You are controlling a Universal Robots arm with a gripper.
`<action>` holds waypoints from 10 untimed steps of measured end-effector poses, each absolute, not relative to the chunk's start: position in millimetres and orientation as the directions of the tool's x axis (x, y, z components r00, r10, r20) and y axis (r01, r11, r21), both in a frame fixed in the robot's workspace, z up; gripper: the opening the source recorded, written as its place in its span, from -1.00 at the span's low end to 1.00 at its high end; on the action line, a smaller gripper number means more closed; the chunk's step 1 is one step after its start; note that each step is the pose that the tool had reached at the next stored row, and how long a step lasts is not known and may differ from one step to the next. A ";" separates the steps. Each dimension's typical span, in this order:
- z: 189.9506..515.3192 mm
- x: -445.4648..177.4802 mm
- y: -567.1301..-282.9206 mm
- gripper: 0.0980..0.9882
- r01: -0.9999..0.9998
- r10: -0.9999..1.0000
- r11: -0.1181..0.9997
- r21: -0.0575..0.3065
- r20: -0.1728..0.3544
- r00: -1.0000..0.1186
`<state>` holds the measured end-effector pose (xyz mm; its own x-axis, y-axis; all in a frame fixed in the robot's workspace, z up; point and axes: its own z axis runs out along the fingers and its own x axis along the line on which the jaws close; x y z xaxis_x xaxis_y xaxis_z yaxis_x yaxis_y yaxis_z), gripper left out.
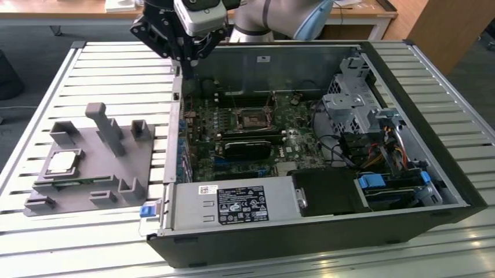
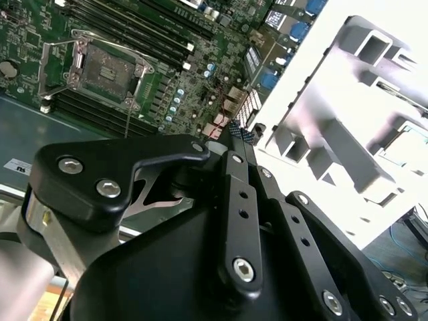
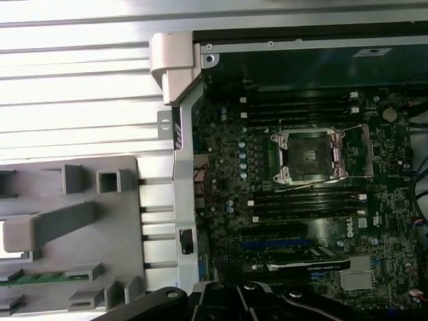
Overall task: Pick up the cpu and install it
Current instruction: 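Reach for the cpu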
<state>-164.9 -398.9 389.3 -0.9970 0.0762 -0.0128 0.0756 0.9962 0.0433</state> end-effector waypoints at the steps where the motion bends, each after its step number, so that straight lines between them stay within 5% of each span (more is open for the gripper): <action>1: 389.2 -165.4 -398.9 -0.98 0.076 0.076 0.996 0.043 -0.013 -0.997; 10: 388.6 -171.1 -398.9 -0.98 0.076 0.076 0.996 0.043 -0.011 -0.997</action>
<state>-171.1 -398.9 388.6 -0.9970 0.0762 -0.0111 0.0757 0.9962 0.0432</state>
